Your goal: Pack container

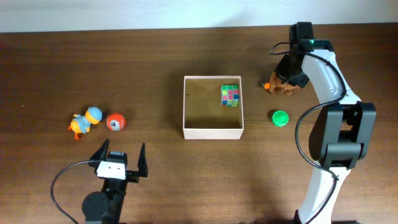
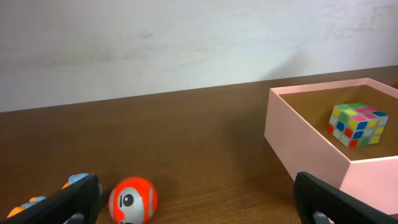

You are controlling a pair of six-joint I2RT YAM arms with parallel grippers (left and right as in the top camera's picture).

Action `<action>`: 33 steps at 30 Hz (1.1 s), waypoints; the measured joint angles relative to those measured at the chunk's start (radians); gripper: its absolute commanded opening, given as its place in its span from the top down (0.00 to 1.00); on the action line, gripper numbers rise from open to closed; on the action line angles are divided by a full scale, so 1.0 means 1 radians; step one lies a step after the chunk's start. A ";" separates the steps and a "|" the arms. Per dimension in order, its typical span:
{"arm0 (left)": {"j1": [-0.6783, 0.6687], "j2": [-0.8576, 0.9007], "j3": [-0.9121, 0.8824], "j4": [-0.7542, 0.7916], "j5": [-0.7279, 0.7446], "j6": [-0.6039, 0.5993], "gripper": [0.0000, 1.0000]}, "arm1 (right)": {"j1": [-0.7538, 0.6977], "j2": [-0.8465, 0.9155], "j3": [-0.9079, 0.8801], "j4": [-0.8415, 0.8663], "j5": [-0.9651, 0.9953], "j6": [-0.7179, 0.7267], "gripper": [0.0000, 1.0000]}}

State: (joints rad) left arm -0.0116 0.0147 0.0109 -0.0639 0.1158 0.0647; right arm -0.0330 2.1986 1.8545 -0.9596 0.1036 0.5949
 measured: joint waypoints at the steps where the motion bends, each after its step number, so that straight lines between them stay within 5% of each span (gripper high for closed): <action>1: 0.000 0.000 0.000 0.000 0.000 0.000 0.01 | 0.000 0.000 0.000 0.000 0.000 0.004 0.96; 20: 0.000 0.000 0.000 0.000 0.000 0.000 0.01 | -0.001 -0.009 0.000 -0.001 0.000 -0.109 0.96; 33: 0.000 0.000 0.000 0.000 0.000 0.000 0.01 | -0.001 -0.204 0.000 -0.004 -0.018 -0.259 0.96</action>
State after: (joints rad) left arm -0.0116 0.0147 0.0109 -0.0639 0.1158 0.0643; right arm -0.0338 1.9949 1.8549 -0.9634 0.0856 0.3359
